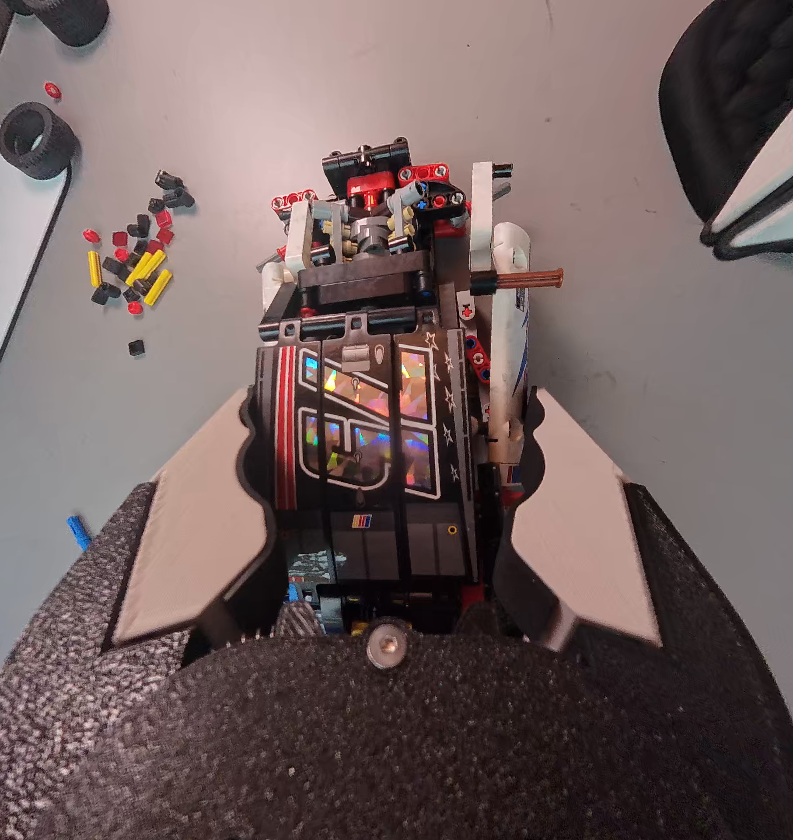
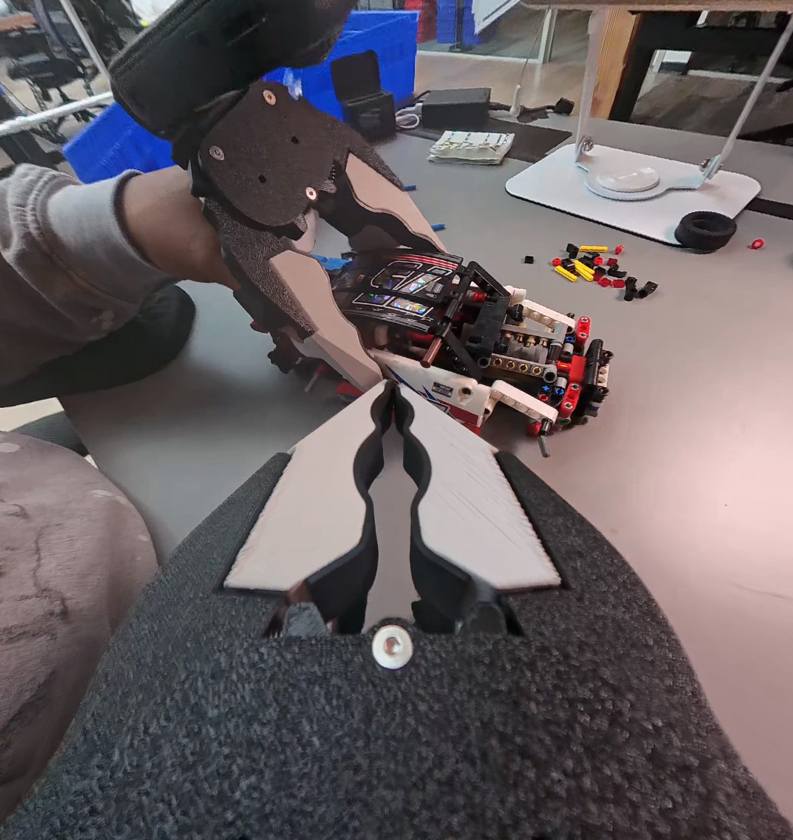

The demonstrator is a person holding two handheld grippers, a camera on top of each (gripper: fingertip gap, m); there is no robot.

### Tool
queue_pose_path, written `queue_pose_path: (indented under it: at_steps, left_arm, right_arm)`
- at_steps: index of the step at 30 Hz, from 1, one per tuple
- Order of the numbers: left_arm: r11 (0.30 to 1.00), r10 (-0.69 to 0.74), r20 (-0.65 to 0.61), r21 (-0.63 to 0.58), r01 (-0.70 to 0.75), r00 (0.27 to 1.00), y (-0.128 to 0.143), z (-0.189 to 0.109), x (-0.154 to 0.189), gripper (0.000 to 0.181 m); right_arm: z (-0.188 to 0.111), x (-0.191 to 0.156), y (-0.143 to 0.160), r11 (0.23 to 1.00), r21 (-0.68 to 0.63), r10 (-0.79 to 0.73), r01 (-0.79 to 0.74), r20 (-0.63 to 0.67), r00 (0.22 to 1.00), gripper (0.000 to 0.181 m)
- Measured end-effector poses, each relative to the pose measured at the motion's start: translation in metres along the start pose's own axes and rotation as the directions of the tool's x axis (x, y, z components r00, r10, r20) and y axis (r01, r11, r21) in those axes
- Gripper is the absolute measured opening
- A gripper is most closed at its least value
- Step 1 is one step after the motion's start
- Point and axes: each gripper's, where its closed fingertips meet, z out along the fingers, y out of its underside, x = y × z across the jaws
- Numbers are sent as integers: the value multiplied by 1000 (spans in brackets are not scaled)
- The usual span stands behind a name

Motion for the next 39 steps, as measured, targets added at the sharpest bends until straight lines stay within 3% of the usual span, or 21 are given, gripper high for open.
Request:
queue_pose_path:
  at_steps: [6,11,13,14,18,26,32,34,39]
  left_arm:
    - [1000,-7,1,4,7,1000,0,1,0,114]
    - [1000,-23,1,12,23,1000,-1,2,1,116]
    - [1000,-24,1,13,24,1000,-2,2,1,115]
    - [1000,-25,2,16,25,1000,-2,2,1,115]
    - [999,-34,-1,23,34,999,-1,2,1,116]
    - [999,-48,36,15,47,998,-1,3,-6,111]
    - [999,-27,14,29,27,1000,-1,1,-1,112]
    - [999,7,-21,39,-6,1000,-2,0,7,112]
    - [993,80,-148,100,-66,986,-9,-7,34,112]
  right_arm:
    - [-1,20,-3,1000,1,15,-15,-53,998,0]
    - [27,21,-6,998,-26,-61,58,-137,989,20]
    - [39,22,1,992,-84,-109,97,-163,981,18]
    - [41,24,4,988,-105,-128,111,-179,975,8]
    - [34,24,3,980,-102,-189,172,-201,961,5]
    - [23,23,14,982,-129,-166,138,-240,956,3]
    - [8,27,-4,1000,-13,-28,27,-149,989,4]
    - [0,35,-20,998,29,-49,52,-104,993,3]
    - [4,59,-44,992,-10,-129,129,-46,991,3]
